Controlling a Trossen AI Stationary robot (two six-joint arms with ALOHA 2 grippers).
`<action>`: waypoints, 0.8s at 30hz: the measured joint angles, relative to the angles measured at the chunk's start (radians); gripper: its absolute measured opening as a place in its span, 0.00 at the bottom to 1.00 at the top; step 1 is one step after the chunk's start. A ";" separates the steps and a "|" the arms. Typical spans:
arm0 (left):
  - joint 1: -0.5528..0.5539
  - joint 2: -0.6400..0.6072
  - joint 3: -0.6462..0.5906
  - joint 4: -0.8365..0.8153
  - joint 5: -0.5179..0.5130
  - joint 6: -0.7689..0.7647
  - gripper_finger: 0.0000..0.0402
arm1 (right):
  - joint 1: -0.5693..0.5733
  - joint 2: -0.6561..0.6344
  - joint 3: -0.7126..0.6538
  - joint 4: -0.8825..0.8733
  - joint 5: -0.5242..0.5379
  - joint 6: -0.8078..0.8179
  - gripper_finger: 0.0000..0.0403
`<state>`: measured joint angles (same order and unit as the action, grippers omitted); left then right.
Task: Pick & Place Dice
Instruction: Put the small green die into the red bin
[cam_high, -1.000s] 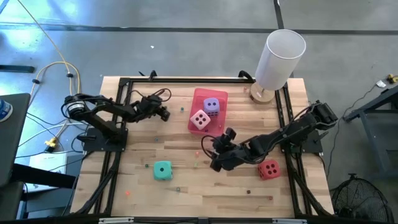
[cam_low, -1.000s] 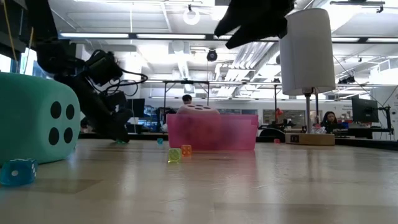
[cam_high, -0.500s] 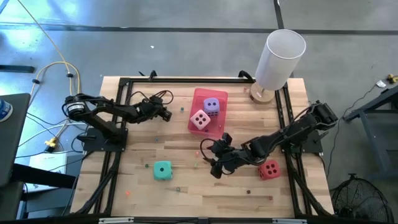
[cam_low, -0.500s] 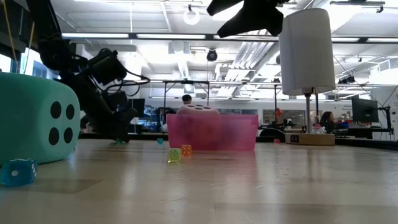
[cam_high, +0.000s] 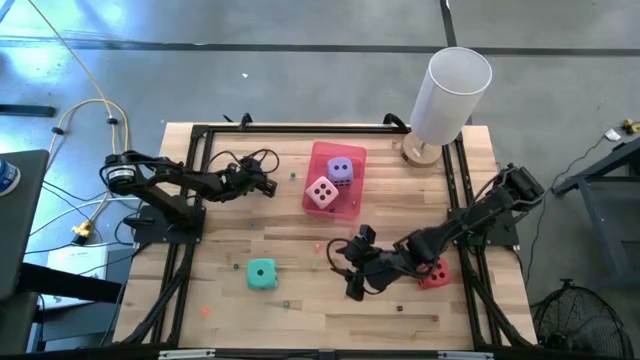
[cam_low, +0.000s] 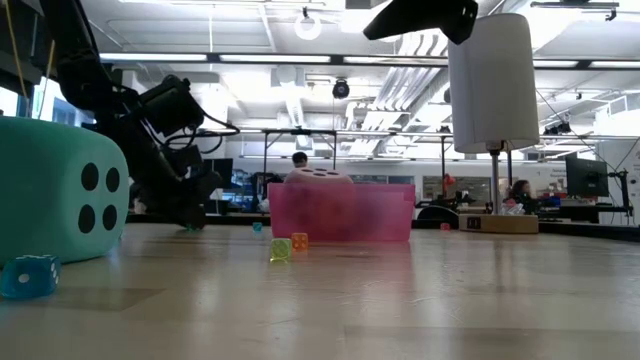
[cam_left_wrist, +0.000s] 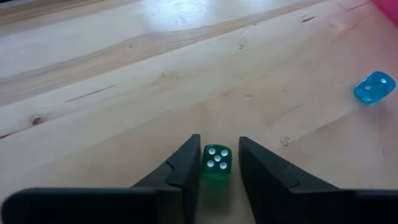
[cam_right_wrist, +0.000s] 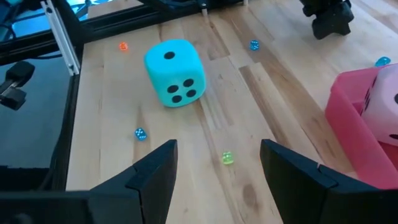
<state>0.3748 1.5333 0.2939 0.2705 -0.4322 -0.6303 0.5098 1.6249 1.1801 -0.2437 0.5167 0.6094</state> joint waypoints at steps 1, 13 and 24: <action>0.000 0.000 0.000 0.000 -0.002 -0.001 0.22 | 0.002 0.000 0.000 0.001 0.003 0.000 0.55; -0.012 -0.034 -0.002 -0.019 0.002 0.062 0.11 | -0.008 0.000 0.000 0.001 0.008 -0.001 0.55; -0.298 -0.492 0.032 0.012 0.111 0.293 0.11 | 0.049 0.000 0.000 0.082 0.111 -0.080 0.55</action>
<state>0.0764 1.0409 0.3261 0.2828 -0.3213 -0.3377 0.5587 1.6253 1.1801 -0.1612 0.6279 0.5289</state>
